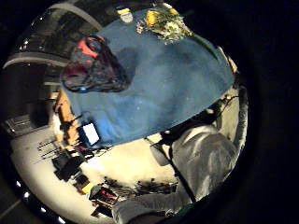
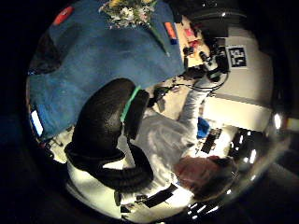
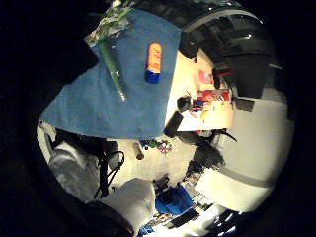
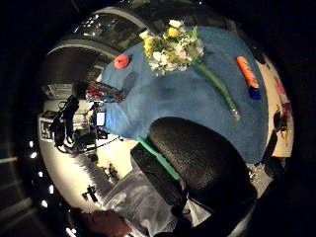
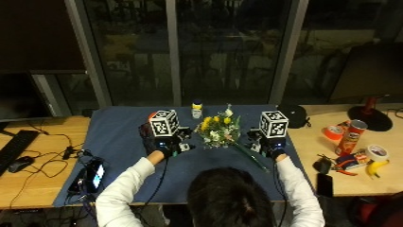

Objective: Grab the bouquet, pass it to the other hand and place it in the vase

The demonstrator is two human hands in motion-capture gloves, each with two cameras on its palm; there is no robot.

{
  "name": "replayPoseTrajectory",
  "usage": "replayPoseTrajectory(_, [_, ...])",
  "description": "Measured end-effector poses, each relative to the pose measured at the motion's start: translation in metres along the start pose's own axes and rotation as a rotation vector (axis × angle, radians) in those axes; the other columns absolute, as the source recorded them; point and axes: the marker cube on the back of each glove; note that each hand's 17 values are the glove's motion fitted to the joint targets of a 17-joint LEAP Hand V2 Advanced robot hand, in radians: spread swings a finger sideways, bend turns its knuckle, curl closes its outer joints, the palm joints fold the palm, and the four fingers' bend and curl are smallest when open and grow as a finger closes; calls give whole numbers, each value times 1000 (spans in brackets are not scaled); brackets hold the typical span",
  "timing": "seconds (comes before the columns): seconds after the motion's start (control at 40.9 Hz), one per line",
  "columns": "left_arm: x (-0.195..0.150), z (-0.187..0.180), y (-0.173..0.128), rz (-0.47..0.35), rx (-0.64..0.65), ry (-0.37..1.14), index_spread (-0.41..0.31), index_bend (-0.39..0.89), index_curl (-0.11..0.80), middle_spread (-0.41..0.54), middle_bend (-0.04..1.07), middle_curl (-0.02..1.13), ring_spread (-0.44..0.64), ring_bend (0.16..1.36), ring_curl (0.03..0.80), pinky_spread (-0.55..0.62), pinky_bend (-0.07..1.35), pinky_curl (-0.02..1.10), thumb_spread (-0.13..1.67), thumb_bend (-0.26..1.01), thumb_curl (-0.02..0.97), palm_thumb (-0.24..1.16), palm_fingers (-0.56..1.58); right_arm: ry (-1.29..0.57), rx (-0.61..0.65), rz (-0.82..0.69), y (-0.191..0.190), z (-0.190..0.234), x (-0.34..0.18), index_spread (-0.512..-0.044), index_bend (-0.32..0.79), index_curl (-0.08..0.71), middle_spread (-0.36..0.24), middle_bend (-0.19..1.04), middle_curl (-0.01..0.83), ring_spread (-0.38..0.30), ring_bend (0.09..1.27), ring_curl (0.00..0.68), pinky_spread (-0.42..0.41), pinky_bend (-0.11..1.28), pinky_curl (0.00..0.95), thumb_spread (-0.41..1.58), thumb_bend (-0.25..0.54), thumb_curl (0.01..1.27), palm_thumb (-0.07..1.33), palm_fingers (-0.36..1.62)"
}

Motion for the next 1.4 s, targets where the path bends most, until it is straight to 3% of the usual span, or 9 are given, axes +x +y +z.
replayPoseTrajectory(0.196, [0,3,2,-30,23,-103,33,123,82,216,161,100,211,560,186,233,444,183,801,108,102,235,264,-32,30,-30,1,9,4,-283,91,64,-1,230,131,44,435,162,108,492,199,789,102,79,223,279])
replayPoseTrajectory(0.392, [-2,22,-6,-26,91,-149,40,141,131,258,172,145,250,609,223,272,466,229,994,83,154,271,229,-79,-26,-75,-11,22,6,-330,92,91,-1,248,193,54,471,202,125,520,247,984,67,119,234,260])
replayPoseTrajectory(0.587, [1,36,-15,-34,244,-322,64,154,176,292,157,167,274,630,242,288,487,261,1076,58,198,310,182,-54,-24,-50,-16,10,-1,-354,65,85,9,254,237,57,536,240,131,575,286,1054,41,160,276,228])
replayPoseTrajectory(0.661, [4,38,-20,-29,285,-347,75,152,189,298,163,175,280,637,248,301,490,270,1089,43,210,317,165,-47,-34,-22,-20,5,1,-306,40,71,-5,384,288,31,585,253,133,567,285,1058,28,176,290,404])
replayPoseTrajectory(0.955, [5,42,-23,-9,313,-358,89,142,219,296,179,215,289,659,263,307,495,292,1118,-7,252,354,156,-64,-125,252,-88,23,45,-216,41,72,-45,390,347,-51,689,332,78,706,351,1061,0,239,388,538])
replayPoseTrajectory(1.028, [3,44,-23,-18,306,-368,90,140,224,296,180,225,289,660,265,306,498,298,1119,-12,260,362,156,-97,-210,354,-104,37,57,-207,-31,43,-54,344,345,-103,788,366,-44,817,381,1061,-6,253,414,656])
replayPoseTrajectory(1.126, [-1,45,-21,-40,293,-376,91,139,230,295,182,236,289,662,267,306,498,304,1125,-16,269,367,153,-162,-416,522,-87,50,52,-195,-25,27,-67,346,364,-135,815,386,-119,868,399,1058,-12,267,434,673])
replayPoseTrajectory(1.224, [-7,44,-17,-56,296,-361,91,139,236,295,181,245,290,665,270,305,499,310,1129,-17,276,371,150,-147,-246,466,-98,79,51,-184,6,24,-75,337,377,-152,816,401,-157,894,410,1056,-13,280,462,679])
replayPoseTrajectory(1.395, [-20,50,-19,-88,272,-331,89,138,243,290,185,259,287,666,272,302,497,317,1131,-14,287,382,149,-126,-260,495,-113,146,52,-176,2,12,-102,382,413,-175,823,413,-215,906,415,1013,-50,278,401,761])
